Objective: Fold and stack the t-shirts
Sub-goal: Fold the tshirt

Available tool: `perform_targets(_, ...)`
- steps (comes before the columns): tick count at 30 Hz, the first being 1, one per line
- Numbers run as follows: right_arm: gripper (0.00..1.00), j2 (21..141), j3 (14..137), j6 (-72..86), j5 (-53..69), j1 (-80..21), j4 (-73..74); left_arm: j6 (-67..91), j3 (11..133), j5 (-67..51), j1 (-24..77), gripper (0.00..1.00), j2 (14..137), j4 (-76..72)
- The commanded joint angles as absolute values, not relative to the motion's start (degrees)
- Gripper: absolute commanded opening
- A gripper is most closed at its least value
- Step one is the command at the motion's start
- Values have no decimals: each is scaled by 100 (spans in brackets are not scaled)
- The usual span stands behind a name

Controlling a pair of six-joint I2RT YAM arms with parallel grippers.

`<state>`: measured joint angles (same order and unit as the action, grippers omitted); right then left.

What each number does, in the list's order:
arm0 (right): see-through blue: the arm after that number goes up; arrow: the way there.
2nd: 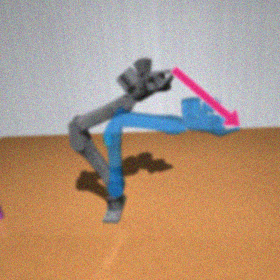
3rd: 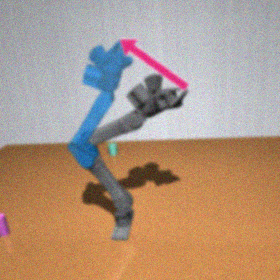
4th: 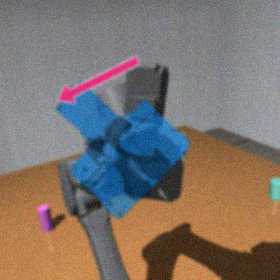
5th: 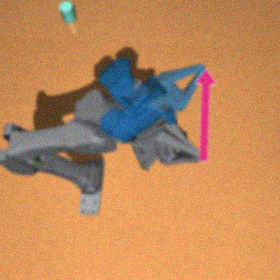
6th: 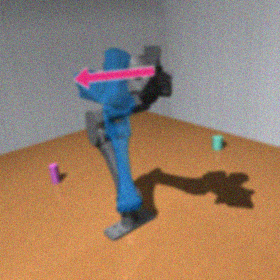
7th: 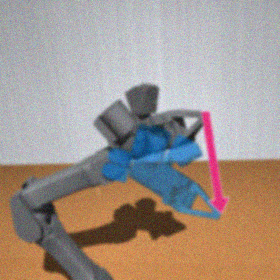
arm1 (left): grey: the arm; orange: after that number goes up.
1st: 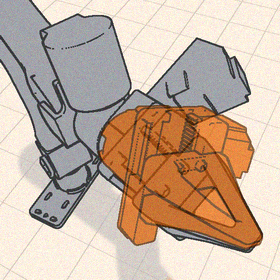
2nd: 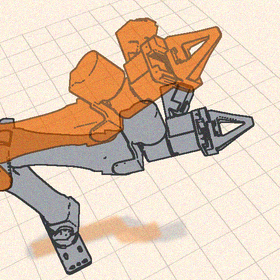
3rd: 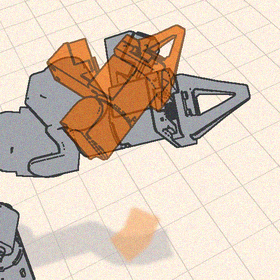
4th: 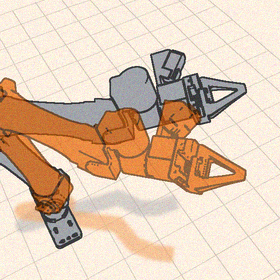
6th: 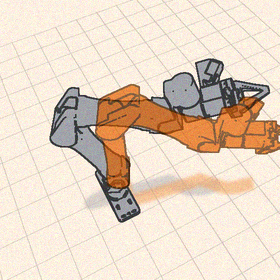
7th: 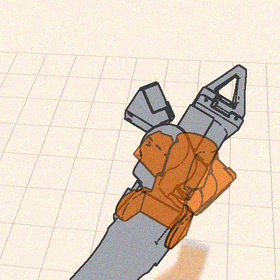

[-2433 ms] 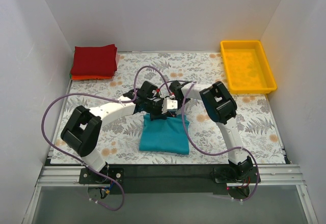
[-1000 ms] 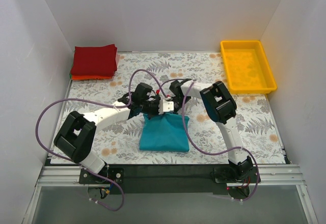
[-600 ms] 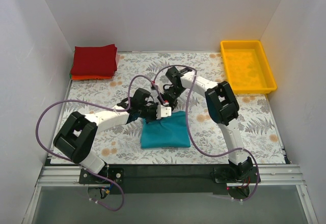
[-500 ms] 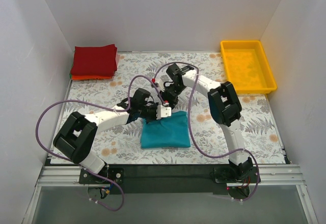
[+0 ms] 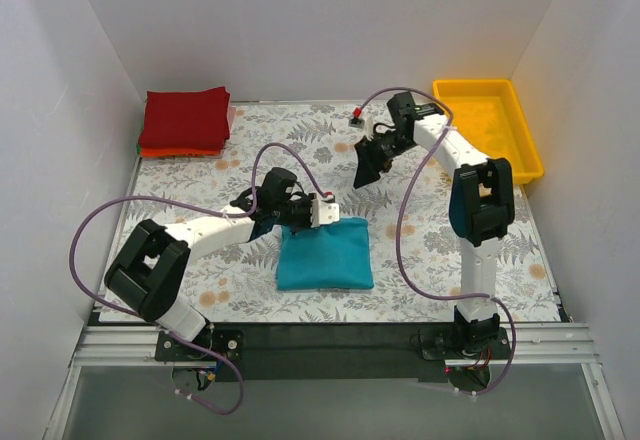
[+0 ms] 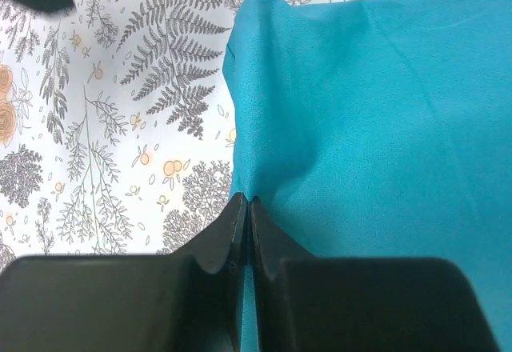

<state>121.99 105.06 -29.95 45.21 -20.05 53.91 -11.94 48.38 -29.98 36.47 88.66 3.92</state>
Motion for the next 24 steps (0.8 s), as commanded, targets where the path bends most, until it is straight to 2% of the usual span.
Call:
perform_targets(1,61,11672,10074,-3085,4896,-1881,5528,-1187,4922,-2953,3534,0,9131,9)
perform_targets(2,61,11620,9959,-3111,4896,-1846,5520,-1187,4922,-2936,3455,0,9228,-226)
perform_targets(6,62,11514,9493,-3190,4887,-1714,5467,-828,5114,-3023,3191,25,9229,-449)
perform_targets(11,64,11391,9195,-2963,5054,-1679,5292,560,5879,-3987,2420,42,8755,876)
perform_targets(15,65,11303,8921,-2708,4940,-1679,4993,1379,5924,-4797,1943,45,8517,1756)
perform_targets(19,65,11241,8684,-2540,4808,-1679,4676,2300,5669,-4983,1390,45,8595,2030)
perform_targets(24,65,11294,8482,-2496,4676,-1705,4465,2706,5783,-4966,783,45,9166,2460)
